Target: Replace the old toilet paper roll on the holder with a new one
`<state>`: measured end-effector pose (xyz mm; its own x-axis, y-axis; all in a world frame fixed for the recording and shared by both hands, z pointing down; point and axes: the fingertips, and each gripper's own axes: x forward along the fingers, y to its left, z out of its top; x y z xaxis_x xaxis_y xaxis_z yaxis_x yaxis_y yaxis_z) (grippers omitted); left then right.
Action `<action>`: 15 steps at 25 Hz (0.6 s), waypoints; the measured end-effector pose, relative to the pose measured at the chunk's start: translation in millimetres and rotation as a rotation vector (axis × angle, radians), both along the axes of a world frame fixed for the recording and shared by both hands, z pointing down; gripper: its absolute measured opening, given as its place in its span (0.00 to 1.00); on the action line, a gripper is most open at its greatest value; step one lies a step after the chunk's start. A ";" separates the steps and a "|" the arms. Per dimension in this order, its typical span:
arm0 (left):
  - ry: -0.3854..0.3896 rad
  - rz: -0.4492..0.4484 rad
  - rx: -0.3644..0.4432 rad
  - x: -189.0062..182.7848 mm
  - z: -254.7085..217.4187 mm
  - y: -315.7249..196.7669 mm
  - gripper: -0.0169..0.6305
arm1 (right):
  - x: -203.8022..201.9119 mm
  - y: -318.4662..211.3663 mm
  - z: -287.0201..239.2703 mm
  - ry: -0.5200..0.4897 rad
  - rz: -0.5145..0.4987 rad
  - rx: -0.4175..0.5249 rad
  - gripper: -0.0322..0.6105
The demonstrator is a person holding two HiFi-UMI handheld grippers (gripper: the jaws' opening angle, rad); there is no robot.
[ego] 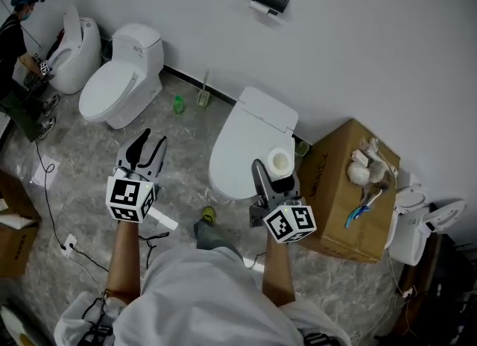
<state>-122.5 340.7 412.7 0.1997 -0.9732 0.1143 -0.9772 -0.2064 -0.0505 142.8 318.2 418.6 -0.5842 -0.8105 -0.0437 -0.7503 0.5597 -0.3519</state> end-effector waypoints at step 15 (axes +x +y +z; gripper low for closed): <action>-0.018 0.025 0.002 28.3 -18.2 -189.2 0.32 | 22.8 -187.2 -7.1 -0.040 -0.003 -0.016 0.58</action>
